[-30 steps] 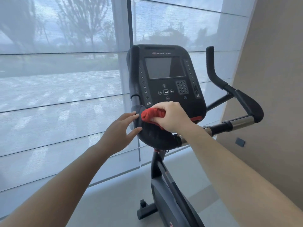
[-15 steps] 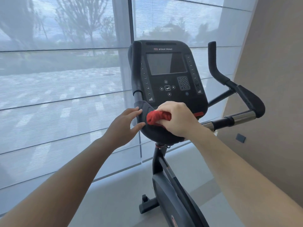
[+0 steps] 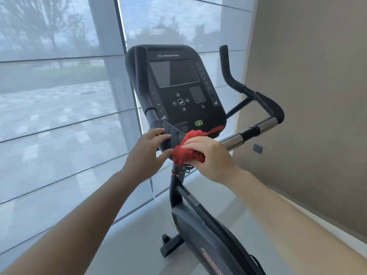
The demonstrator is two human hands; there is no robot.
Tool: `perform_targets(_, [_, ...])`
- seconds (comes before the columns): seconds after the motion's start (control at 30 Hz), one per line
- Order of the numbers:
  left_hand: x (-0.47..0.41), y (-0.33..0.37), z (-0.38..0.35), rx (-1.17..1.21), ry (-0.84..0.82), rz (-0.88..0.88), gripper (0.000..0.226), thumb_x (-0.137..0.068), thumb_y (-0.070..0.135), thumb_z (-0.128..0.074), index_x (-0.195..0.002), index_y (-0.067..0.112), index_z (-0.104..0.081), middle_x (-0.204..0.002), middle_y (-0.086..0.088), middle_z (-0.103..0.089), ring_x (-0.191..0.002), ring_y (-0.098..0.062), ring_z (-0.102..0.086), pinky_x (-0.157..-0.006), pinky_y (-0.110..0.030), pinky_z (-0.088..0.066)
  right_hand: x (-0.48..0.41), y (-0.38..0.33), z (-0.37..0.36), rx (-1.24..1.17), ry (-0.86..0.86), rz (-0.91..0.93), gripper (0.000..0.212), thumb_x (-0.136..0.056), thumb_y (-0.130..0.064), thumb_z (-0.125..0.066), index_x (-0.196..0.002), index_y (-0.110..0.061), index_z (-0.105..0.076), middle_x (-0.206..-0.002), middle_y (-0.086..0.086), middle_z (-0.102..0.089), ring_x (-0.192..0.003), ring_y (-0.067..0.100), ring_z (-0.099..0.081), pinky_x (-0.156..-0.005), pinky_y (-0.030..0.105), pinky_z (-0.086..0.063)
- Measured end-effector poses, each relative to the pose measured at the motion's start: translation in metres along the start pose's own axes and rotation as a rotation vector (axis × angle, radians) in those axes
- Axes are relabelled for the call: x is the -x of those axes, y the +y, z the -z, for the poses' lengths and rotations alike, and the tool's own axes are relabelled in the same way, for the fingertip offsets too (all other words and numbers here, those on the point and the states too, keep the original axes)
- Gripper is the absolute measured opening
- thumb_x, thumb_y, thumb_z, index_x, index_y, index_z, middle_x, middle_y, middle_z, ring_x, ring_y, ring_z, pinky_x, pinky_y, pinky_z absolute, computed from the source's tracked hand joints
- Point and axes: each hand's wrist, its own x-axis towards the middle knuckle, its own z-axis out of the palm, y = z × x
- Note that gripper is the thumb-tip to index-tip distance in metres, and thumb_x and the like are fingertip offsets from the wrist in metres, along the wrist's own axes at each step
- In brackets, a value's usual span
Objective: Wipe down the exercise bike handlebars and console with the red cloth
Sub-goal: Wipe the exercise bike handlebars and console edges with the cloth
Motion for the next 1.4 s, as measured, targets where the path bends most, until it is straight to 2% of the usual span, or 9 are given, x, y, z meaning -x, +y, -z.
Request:
perform_targets(0.1, [0.003,-0.003,-0.001,0.017,0.008,-0.018,0.042,-0.085,0.032,-0.063,-0.125,0.020,-0.056,-0.138,0.001,-0.046,-0.126,-0.021,-0.041,-0.102,-0.028,-0.032,0.013,0.011,0.005,0.028,-0.003,-0.048,0.025,-0.070,-0.010,-0.078,-0.094,-0.008,-0.072,-0.097,0.004,-0.070,-0.096,0.011,-0.057,-0.093,0.015,-0.041])
perform_targets(0.27, [0.012,-0.003,0.003,0.024,-0.028,-0.047,0.044,-0.086,0.033,-0.062,-0.128,0.023,-0.053,-0.141,0.004,-0.042,-0.124,-0.015,-0.042,-0.096,-0.024,-0.032,0.029,0.025,0.022,0.042,0.140,-0.183,0.029,-0.066,-0.006,-0.080,-0.094,-0.006,-0.072,-0.099,0.005,-0.070,-0.095,0.008,-0.060,-0.093,0.022,-0.045])
perform_targets(0.5, [0.011,0.012,-0.002,-0.007,-0.020,-0.051,0.038,-0.083,0.034,-0.065,-0.120,0.024,-0.059,-0.134,0.001,-0.049,-0.125,-0.020,-0.040,-0.099,-0.034,-0.037,0.028,0.025,0.005,0.077,0.065,-0.037,0.032,-0.067,-0.006,-0.080,-0.097,-0.007,-0.071,-0.104,0.006,-0.069,-0.102,0.016,-0.060,-0.098,0.012,-0.038])
perform_targets(0.7, [0.006,0.039,-0.011,-0.012,-0.007,-0.048,0.035,-0.081,0.032,-0.068,-0.115,0.025,-0.062,-0.122,0.005,-0.055,-0.114,-0.019,-0.049,-0.088,-0.036,-0.047,0.029,0.053,0.028,-0.016,0.047,-0.044,0.030,-0.068,-0.004,-0.077,-0.097,-0.006,-0.072,-0.103,0.007,-0.070,-0.098,0.005,-0.057,-0.095,0.019,-0.044])
perform_targets(0.9, [0.004,0.070,-0.026,-0.093,0.036,0.033,0.033,-0.080,0.030,-0.068,-0.113,0.025,-0.062,-0.117,0.008,-0.057,-0.109,-0.017,-0.050,-0.077,-0.034,-0.049,0.021,0.086,0.058,0.068,0.317,-0.243,0.015,-0.076,-0.013,-0.075,-0.090,-0.014,-0.073,-0.092,0.001,-0.069,-0.089,0.017,-0.061,-0.084,0.029,-0.048])
perform_targets(1.07, [0.002,0.081,-0.037,-0.112,0.067,0.118,0.027,-0.081,0.028,-0.068,-0.108,0.027,-0.066,-0.113,0.010,-0.059,-0.107,-0.017,-0.052,-0.079,-0.034,-0.048,0.033,0.084,0.036,-0.047,0.041,-0.043,0.017,-0.078,-0.009,-0.070,-0.094,-0.016,-0.071,-0.096,-0.001,-0.070,-0.095,0.018,-0.061,-0.096,0.031,-0.043])
perform_targets(1.17, [0.002,0.084,-0.042,-0.129,0.078,0.146,0.024,-0.082,0.027,-0.068,-0.105,0.025,-0.069,-0.113,0.010,-0.061,-0.107,-0.016,-0.052,-0.081,-0.031,-0.046,0.043,0.108,0.049,-0.054,0.034,-0.032,0.026,-0.073,0.000,-0.071,-0.098,-0.007,-0.071,-0.105,0.007,-0.069,-0.102,0.023,-0.061,-0.098,0.031,-0.044])
perform_targets(1.27, [0.000,0.088,-0.043,-0.144,0.074,0.171,0.024,-0.082,0.028,-0.067,-0.106,0.026,-0.070,-0.112,0.010,-0.061,-0.107,-0.015,-0.052,-0.081,-0.027,-0.042,0.040,0.126,0.061,-0.079,0.099,-0.115,0.009,-0.080,-0.010,-0.070,-0.088,-0.011,-0.072,-0.093,0.002,-0.070,-0.094,0.021,-0.062,-0.088,0.038,-0.050])
perform_targets(1.4, [-0.003,0.090,-0.042,-0.159,0.057,0.199,0.025,-0.079,0.032,-0.070,-0.105,0.029,-0.070,-0.112,0.009,-0.063,-0.106,-0.016,-0.054,-0.081,-0.033,-0.047,0.037,0.097,0.037,-0.089,0.049,-0.016,0.018,-0.077,-0.014,-0.072,-0.095,-0.012,-0.072,-0.098,0.004,-0.070,-0.097,0.022,-0.061,-0.093,0.025,-0.043])
